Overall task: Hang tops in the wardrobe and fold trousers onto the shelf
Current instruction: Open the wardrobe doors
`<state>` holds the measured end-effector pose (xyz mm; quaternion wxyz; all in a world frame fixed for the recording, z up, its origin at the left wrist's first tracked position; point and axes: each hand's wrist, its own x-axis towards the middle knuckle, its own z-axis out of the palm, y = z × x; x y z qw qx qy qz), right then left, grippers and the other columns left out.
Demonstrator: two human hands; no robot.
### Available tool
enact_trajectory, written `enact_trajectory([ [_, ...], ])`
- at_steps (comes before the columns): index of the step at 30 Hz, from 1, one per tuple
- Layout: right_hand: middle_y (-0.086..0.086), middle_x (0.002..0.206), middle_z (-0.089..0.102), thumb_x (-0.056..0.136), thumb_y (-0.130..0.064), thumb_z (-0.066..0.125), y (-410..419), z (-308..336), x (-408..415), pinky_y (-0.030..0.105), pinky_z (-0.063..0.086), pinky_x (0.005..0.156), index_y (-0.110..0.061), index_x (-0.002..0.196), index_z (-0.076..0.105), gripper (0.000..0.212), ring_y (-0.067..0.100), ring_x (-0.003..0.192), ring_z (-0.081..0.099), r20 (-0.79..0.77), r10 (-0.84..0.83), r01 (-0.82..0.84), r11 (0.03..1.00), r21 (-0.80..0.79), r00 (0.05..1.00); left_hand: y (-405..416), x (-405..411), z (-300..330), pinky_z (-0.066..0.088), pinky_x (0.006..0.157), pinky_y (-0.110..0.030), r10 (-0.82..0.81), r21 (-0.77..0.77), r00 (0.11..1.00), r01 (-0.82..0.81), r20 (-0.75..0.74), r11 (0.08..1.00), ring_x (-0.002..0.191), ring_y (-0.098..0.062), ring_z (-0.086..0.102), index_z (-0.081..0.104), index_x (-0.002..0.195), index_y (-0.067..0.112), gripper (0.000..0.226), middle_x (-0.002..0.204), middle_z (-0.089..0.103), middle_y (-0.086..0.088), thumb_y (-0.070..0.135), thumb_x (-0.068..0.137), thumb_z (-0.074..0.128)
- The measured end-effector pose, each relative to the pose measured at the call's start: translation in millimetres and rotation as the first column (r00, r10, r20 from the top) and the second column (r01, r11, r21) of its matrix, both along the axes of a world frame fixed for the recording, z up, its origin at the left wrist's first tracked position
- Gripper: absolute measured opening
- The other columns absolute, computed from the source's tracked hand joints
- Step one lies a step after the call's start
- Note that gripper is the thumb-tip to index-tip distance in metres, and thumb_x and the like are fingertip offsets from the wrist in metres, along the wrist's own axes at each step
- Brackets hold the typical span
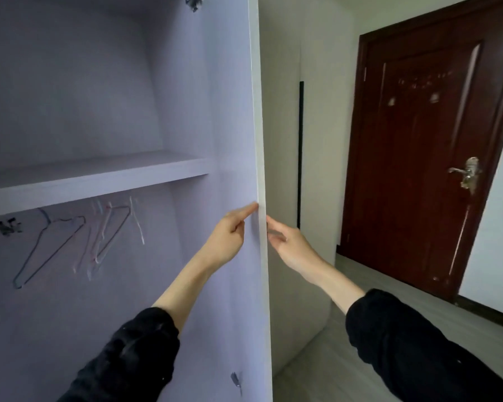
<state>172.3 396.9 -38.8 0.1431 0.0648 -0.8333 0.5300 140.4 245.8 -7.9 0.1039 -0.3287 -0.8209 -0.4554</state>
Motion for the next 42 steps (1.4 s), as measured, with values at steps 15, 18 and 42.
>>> enact_trajectory([
  [15,0.01,0.152,0.029,0.1,-0.011,0.036,81,-3,-19,0.026,0.03,0.107,-0.018,0.152,0.005,0.061,0.025,0.133,0.038,-0.117,-0.338,0.357,0.853,0.38,0.934,97,-73,-3,-0.007,0.117,-0.035,-0.24,-0.606,0.912,-0.011,-0.332,0.795,0.143,-0.013,-0.02,-0.01,0.149,0.016,0.08,0.154,-0.023,0.006,-0.014,0.084,0.024],
  [18,0.008,0.154,0.024,0.099,-0.007,0.035,91,-3,-23,0.027,0.027,0.109,-0.016,0.152,0.002,0.063,0.023,0.137,0.033,-0.118,-0.35,0.366,0.823,0.434,0.929,107,-81,-4,-0.007,0.118,-0.038,-0.254,-0.648,0.892,-0.056,-0.374,0.759,0.142,-0.015,-0.024,-0.012,0.149,0.016,0.083,0.154,-0.026,0.005,-0.015,0.082,0.026],
  [42,0.001,0.152,0.03,0.101,-0.028,0.038,147,-46,33,0.036,0.033,0.109,-0.02,0.149,0.025,0.05,0.022,0.137,0.033,-0.017,-0.449,0.328,0.627,0.707,0.893,119,-35,-64,0.036,0.097,-0.019,-0.269,-0.275,0.924,0.193,-0.272,0.942,0.121,-0.016,0.05,0.046,0.137,0.016,0.039,0.136,0.051,0.0,0.017,0.098,0.043],
])
